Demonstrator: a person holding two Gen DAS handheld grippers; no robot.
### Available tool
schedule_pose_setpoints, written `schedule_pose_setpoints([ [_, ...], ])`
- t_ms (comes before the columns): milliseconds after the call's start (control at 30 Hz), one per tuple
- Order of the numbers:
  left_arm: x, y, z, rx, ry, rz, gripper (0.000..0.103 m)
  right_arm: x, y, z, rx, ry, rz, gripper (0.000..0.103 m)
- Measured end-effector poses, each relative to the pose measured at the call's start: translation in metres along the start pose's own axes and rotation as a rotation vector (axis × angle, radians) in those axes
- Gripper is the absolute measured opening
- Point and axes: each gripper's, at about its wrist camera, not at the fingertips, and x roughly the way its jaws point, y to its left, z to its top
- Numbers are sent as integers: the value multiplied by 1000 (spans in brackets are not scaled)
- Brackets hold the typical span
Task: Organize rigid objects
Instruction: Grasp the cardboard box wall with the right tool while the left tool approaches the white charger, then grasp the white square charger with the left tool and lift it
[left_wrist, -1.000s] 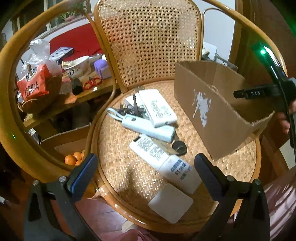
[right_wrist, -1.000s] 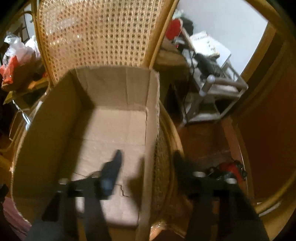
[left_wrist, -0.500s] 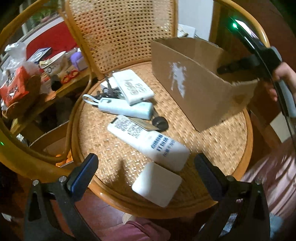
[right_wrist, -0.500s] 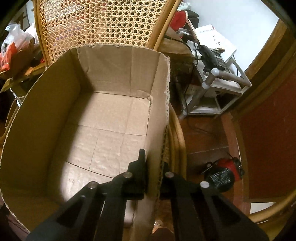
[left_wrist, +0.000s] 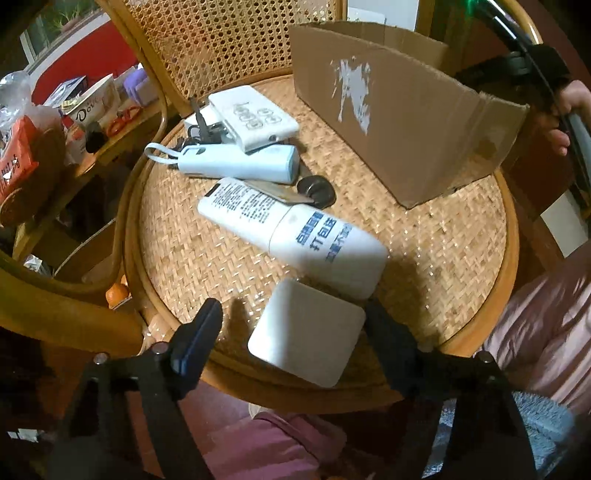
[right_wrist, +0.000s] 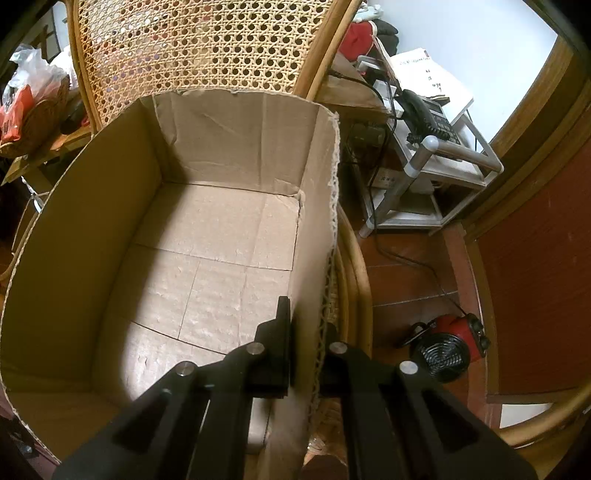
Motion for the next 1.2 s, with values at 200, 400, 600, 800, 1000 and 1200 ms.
schedule_pose_setpoints([
  [200,8,3,-2,-27,53,-62,65,0,0,0,2,0,1,7],
  [400,10,7,-3,-57,47,-100,61,0,0,0,1,-1,1,7],
  [600,13,9,0,-67,24,-82,61,0,-1,0,-1,-1,3,7],
  [800,13,12,1,-62,-3,-36,61,1,-1,0,-1,-1,4,7],
  [1000,1,20,-2,-106,-62,-4,61,2,-3,2,2,-3,6,7],
  [1200,-9,28,1,-147,-118,36,61,2,-3,1,-1,-3,3,7],
])
